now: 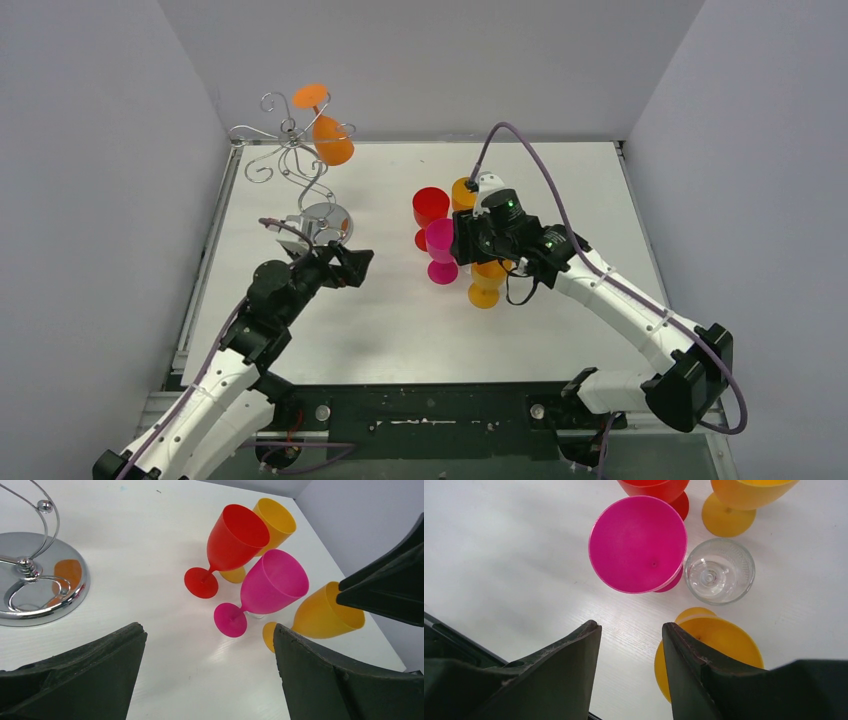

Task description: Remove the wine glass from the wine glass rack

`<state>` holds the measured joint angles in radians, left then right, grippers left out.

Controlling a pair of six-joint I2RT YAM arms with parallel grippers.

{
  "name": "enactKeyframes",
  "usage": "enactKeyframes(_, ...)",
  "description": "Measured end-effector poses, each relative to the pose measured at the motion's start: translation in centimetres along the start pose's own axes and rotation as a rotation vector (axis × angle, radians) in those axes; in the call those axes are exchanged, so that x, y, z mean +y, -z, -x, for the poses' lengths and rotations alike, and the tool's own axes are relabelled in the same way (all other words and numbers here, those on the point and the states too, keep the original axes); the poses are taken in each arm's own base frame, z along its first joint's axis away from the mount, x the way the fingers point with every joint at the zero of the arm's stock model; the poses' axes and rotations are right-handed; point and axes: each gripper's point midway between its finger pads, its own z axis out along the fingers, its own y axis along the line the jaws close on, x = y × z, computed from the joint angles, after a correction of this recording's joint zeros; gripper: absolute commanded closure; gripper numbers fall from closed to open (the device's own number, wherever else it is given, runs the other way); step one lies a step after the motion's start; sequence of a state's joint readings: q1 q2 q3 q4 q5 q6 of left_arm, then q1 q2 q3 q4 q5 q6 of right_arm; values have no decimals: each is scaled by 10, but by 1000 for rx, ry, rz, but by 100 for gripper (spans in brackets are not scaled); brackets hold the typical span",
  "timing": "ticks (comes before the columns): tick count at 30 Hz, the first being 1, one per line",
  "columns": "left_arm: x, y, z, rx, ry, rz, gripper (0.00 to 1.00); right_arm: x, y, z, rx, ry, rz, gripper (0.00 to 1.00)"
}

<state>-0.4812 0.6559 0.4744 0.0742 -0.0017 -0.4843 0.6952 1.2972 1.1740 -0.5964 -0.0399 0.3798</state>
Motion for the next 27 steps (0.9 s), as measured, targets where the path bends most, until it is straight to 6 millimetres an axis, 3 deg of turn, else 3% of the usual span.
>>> enactKeyframes(8, 12, -17, -11, -5, -14, 32, 2, 10, 6, 4, -10, -33, 49, 48)
enactKeyframes(16, 59, -42, -66, 78, -12, 179, 3, 14, 14, 9, -32, -50, 69, 47)
enactKeyframes(20, 71, -54, -80, 98, -17, 221, 3, 16, 19, 15, -52, -52, 76, 46)
enactKeyframes(24, 70, -64, -79, 78, -24, 215, 3, 16, 23, 16, -62, -53, 78, 45)
enactKeyframes(27, 52, -69, -71, 63, -37, 158, 3, 15, 25, 18, -72, -55, 72, 43)
